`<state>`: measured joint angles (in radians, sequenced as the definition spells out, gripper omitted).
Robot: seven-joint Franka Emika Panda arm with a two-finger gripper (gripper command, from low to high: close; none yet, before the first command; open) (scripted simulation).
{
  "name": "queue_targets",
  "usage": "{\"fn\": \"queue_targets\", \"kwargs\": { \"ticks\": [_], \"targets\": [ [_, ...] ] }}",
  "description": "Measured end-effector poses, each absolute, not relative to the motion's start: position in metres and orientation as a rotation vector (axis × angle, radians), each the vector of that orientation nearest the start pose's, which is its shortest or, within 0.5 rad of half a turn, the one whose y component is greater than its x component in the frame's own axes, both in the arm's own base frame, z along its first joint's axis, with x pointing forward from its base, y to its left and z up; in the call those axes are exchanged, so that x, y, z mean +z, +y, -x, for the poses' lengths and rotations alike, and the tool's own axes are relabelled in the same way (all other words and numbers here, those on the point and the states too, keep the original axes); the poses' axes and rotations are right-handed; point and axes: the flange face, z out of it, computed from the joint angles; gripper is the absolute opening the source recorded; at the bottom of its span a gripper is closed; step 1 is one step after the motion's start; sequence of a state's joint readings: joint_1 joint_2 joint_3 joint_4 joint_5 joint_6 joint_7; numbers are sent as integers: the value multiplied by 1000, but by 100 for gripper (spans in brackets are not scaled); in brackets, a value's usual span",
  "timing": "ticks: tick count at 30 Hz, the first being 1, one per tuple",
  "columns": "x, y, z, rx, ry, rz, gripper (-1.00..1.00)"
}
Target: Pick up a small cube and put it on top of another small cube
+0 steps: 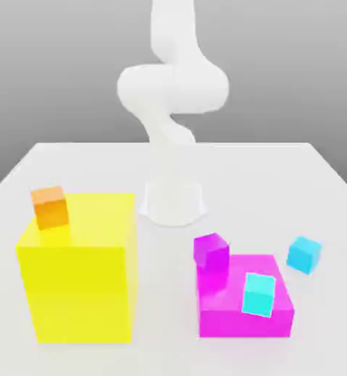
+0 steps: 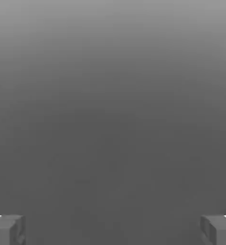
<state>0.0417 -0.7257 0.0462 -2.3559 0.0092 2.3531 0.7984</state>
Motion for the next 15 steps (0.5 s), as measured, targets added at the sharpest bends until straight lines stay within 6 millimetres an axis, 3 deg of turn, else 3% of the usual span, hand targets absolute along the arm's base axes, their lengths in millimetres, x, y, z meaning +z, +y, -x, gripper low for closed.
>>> {"fn": "queue_targets", "kwargs": {
  "ticks": [3, 7, 11, 15],
  "targets": [
    [587, 96, -400, -803, 814, 2659, 0],
    [488, 166, -402, -625, 625, 2808, 0],
    [387, 227, -371, -438, 412, 2939, 0],
    [286, 272, -307, -228, 160, 3054, 0]
  ]
}}
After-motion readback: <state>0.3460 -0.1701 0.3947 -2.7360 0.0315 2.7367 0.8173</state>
